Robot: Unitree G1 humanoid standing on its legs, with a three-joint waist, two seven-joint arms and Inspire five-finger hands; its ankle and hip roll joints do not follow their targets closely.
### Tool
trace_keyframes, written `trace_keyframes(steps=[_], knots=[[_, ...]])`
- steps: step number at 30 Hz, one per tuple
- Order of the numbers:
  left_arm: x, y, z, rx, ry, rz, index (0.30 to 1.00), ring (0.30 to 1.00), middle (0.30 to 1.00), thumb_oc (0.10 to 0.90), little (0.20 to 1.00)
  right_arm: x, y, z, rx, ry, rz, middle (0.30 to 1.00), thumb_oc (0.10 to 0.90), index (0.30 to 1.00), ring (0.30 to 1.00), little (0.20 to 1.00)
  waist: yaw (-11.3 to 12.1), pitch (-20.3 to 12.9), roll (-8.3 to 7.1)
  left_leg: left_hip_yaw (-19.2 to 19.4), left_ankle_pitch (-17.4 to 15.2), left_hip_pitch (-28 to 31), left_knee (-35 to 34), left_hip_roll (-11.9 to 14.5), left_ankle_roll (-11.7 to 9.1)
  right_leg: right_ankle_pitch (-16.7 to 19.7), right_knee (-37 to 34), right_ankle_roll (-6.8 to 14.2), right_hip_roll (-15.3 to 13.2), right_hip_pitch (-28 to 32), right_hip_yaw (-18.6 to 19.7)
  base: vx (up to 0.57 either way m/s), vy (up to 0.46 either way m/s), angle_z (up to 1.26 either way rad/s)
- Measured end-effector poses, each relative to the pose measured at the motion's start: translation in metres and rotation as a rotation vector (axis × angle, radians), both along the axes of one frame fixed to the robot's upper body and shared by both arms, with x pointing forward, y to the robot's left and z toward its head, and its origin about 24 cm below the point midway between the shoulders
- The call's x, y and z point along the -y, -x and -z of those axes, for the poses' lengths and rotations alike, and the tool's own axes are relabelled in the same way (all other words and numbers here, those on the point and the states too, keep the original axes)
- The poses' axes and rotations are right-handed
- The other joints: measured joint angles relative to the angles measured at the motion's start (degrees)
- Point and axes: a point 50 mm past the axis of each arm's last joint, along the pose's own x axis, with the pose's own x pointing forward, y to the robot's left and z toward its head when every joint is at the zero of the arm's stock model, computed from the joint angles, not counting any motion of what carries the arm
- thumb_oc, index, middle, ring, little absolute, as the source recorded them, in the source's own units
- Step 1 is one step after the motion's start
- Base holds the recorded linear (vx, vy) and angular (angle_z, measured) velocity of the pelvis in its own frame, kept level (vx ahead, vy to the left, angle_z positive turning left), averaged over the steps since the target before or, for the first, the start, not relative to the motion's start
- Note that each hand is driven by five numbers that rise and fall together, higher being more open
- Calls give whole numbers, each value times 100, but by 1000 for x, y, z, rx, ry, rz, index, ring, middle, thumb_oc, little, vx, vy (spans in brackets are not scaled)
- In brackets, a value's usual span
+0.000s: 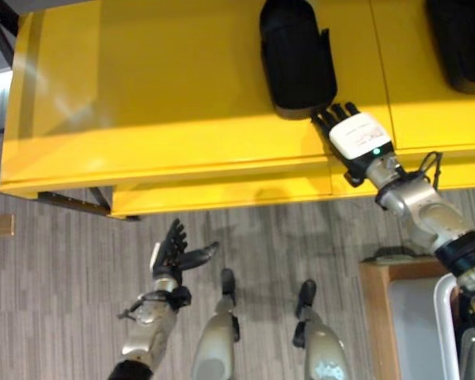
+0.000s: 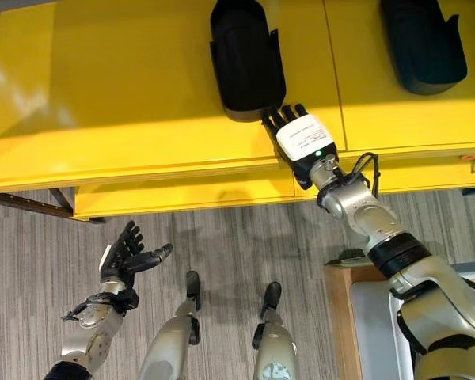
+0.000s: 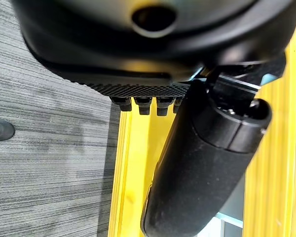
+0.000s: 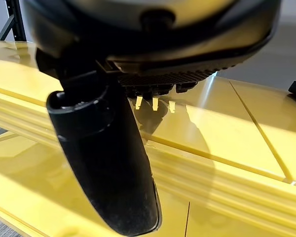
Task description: Move parts from the plastic box to the shelf.
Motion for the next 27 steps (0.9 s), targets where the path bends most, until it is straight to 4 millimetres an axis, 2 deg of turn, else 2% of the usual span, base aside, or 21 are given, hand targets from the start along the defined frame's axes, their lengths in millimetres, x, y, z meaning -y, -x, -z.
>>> trace_keyframes(steps=[20, 27], knots=[[0, 0, 0, 0, 0, -1, 1000, 1000, 1000, 900, 1000, 0, 0, -1, 3, -4, -2, 1000, 900, 1000, 1000, 1000, 23, 2, -3, -3, 0, -13, -1, -1, 0, -1, 0, -1, 0, -11, -2, 0, 0, 0], [-1, 0, 0, 1, 0, -6, 1000, 1000, 1000, 900, 1000, 5, 10, 2, 24, -78, -15, 1000, 900, 1000, 1000, 1000, 29, 30, -52, 0, 0, -81, 4, -2, 1, -11, 40, -7, -4, -102, 7, 0, 0, 0]])
